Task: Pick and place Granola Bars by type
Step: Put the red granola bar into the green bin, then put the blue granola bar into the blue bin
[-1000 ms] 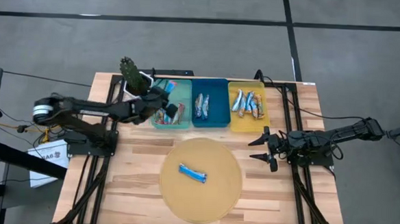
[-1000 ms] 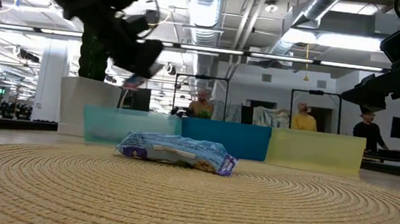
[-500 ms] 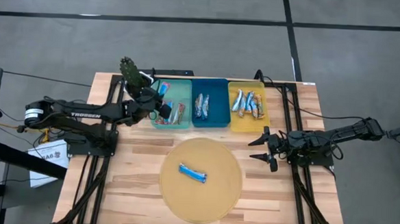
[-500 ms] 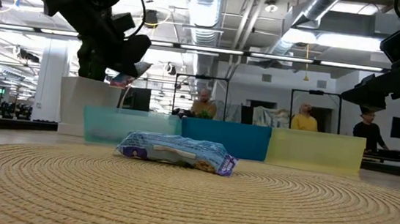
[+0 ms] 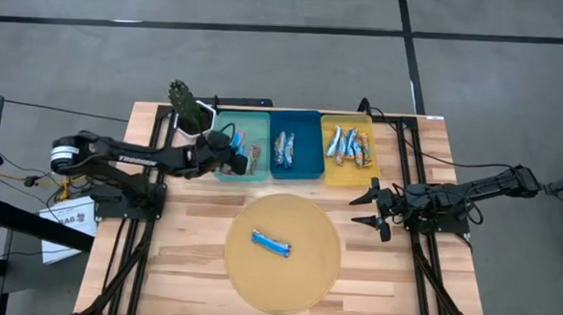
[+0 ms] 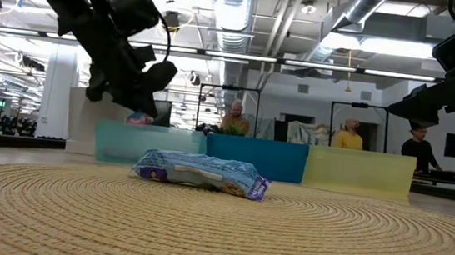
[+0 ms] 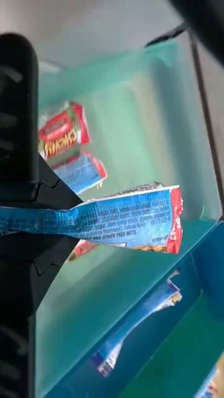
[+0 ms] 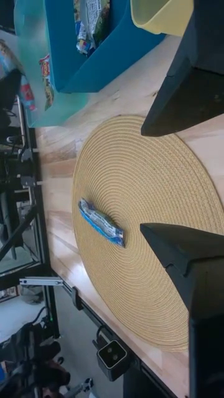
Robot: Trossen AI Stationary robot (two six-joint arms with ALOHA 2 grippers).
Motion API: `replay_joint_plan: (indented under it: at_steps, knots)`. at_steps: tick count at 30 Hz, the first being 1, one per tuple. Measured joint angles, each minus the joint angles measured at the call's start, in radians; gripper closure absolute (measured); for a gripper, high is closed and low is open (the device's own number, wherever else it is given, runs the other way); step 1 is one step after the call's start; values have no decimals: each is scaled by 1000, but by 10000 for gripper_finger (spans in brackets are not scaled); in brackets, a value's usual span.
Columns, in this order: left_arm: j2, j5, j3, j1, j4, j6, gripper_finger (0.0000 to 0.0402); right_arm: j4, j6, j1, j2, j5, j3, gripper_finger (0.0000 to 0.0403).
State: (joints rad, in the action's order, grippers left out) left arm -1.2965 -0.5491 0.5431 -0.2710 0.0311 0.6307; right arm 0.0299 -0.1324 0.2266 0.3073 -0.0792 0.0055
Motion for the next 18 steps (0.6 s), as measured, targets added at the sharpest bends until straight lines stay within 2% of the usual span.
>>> replay_joint_plan:
  at_steps: [6, 18]
  knots:
    - [-29, 19, 0, 0, 32, 62, 354, 0, 0, 0, 0, 0, 0, 168]
    - [-29, 41, 0, 0, 36, 64, 267, 0, 0, 0, 0, 0, 0, 168]
